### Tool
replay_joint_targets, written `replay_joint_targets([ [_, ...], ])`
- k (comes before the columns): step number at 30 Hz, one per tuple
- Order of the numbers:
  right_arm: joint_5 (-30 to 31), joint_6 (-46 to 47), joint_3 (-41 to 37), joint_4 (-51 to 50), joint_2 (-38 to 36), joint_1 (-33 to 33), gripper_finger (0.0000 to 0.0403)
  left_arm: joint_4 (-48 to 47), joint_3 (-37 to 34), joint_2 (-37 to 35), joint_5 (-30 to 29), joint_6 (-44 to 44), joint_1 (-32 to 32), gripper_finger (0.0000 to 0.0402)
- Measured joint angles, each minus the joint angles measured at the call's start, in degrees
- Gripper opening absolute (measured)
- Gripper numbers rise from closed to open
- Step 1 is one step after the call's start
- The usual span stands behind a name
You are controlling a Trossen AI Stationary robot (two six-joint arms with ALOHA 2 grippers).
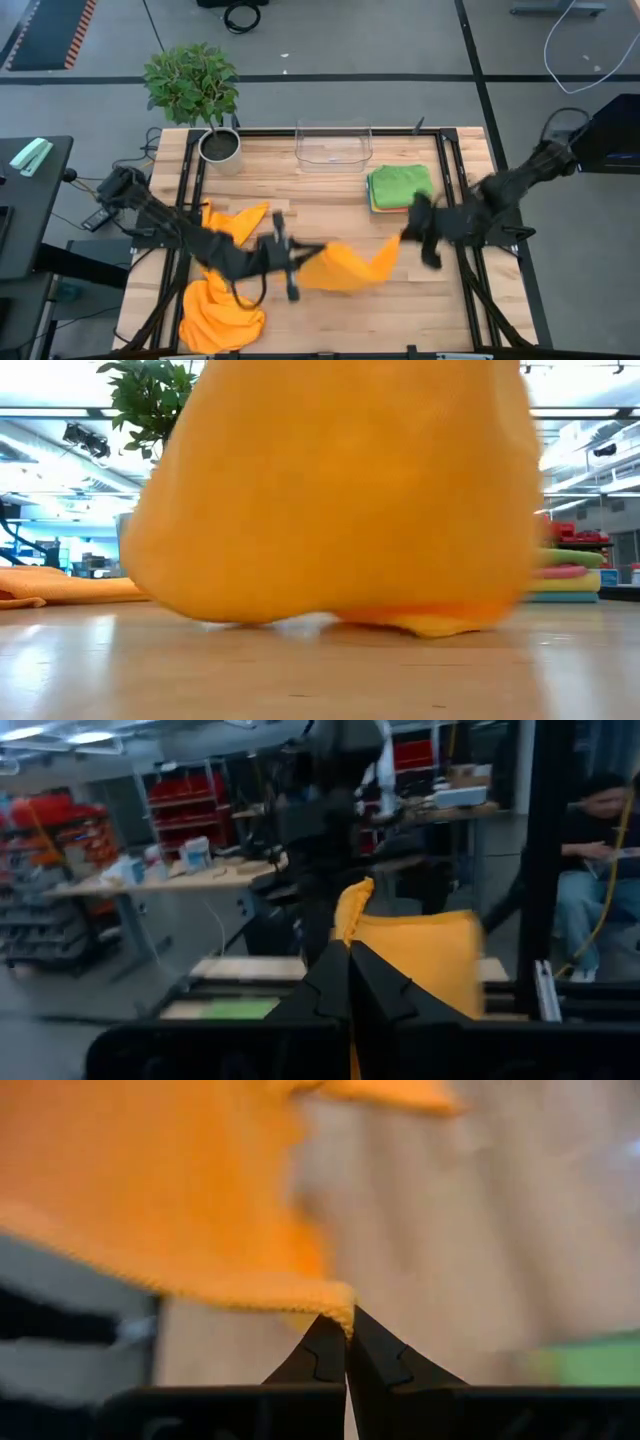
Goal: Fold microfiber towels
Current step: Fold the top right orange towel
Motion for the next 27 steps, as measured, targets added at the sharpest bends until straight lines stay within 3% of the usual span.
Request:
replay_joint_targets([
  [6, 4.5, -14.1, 2.2, -1.0, -8.7, -10.9, 0.0003, -11.3, 5.3, -6.2, 17.1, -5.9, 14.5, 0.0004],
  [13, 4.3, -27.4, 14.9, -0.2, -2.2, -16.3, 0.0003, -13.0, 7.5, -10.3, 29.6, -10.1, 24.6, 0.0004],
  [17, -1.7, -27.1, 19.6, -7.0, 5.8, -15.3, 0.0003, -21.5, 7.5, -11.6, 30.5, -10.6, 23.9, 0.0004],
  [21, -9.0, -20.9, 16.0, -14.5, 13.4, -10.9, 0.0003, -33.9, 5.9, -11.3, 30.6, -15.6, 18.5, 0.0004],
  [24, -13.6, -15.6, 7.5, -9.2, 17.4, -6.3, 0.0003, -34.1, -1.8, -10.8, 30.5, -22.0, 11.8, 0.0004],
  [27, -18.9, -7.0, -2.9, 4.6, 20.0, -1.4, 0.0003, -23.1, -13.7, -10.5, 26.5, -30.0, 4.5, 0.0004],
])
